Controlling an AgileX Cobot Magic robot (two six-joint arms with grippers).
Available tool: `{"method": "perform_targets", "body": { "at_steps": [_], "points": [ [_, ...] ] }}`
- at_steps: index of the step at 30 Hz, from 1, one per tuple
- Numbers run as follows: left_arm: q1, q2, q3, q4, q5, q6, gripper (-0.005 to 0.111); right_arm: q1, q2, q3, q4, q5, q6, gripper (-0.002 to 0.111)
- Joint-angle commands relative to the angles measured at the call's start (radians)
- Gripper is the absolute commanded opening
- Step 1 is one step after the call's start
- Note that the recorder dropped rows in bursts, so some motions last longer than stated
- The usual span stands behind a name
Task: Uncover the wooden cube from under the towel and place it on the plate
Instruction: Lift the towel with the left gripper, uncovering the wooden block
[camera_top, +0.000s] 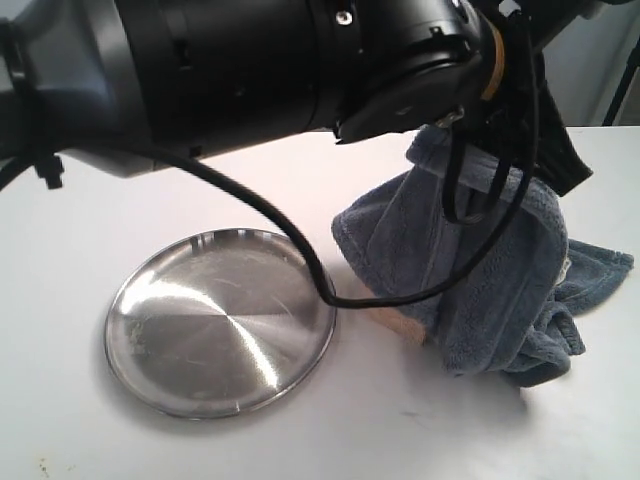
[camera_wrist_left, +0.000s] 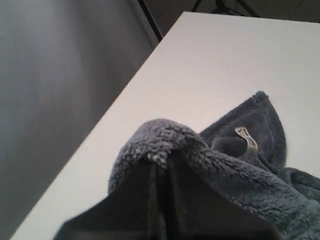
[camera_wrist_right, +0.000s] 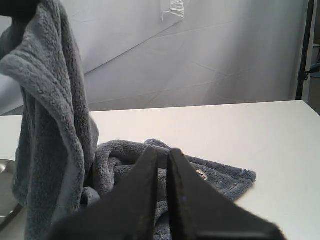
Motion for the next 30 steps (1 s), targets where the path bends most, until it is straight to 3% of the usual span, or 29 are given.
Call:
{"method": "perform_targets", "body": {
  "at_steps": [1,6,13,25,30],
  "points": [
    [0.001,-0.015,-0.001,0.146,-0.095,0.014,0.000,-0.006,-0.004,0.004,0.004,-0.013,0.002,0.007],
    [0.001,-0.015,-0.001,0.178,-0.224,0.006,0.000,-0.006,-0.004,0.004,0.004,-0.013,0.002,0.007],
    [0.001,0.037,-0.001,0.007,-0.487,0.004,0.000,-0.006,-0.004,0.004,0.004,-0.013,0.002,0.007],
    [-0.063,0.206,-0.001,-0.065,-0.663,0.002,0.000,-0.006,-0.004,0.004,0.004,-0.013,0.002,0.007],
    [-0.093,0.257,-0.001,-0.065,-0.666,-0.050,0.000,-0.006,-0.004,0.004,0.004,-0.013,0.002,0.007]
  ]
}}
